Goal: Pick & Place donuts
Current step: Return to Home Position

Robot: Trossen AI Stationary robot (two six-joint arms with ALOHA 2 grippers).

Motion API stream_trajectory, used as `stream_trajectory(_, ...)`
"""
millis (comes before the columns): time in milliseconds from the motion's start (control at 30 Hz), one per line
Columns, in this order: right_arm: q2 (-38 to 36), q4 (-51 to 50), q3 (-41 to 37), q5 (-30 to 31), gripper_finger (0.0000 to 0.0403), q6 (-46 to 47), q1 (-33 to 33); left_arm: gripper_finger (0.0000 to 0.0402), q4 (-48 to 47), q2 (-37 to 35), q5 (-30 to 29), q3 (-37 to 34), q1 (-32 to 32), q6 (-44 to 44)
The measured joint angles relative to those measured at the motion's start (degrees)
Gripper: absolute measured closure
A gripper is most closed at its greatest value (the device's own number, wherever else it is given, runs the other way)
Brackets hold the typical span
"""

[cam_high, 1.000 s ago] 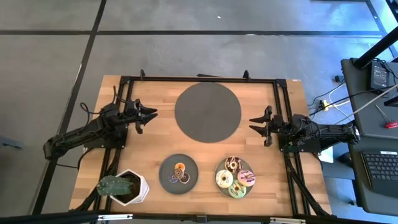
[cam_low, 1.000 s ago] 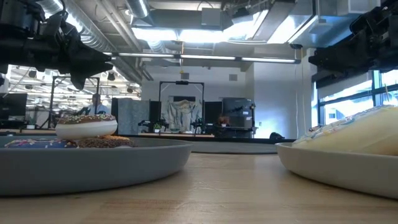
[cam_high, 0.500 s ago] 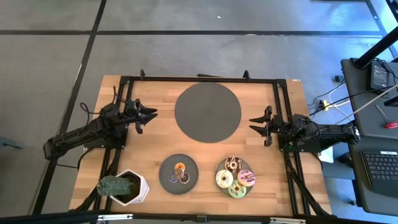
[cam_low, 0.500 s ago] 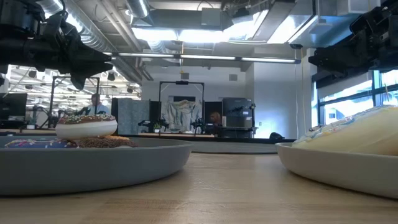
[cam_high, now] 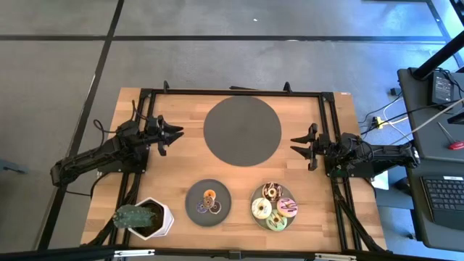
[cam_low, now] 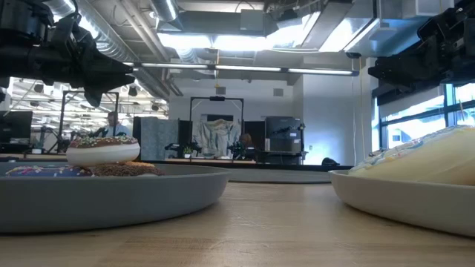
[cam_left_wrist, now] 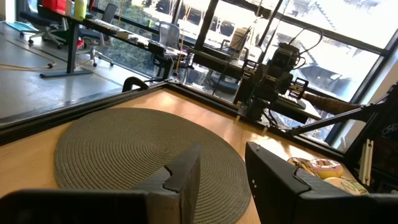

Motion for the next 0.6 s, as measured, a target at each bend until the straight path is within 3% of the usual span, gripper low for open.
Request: stream_trajectory(600,0.0,0.0,0.0,0.0,0.0265,0.1,0.0,0.0283,0.0,0.0,0.0,0.0,0.0,0.0)
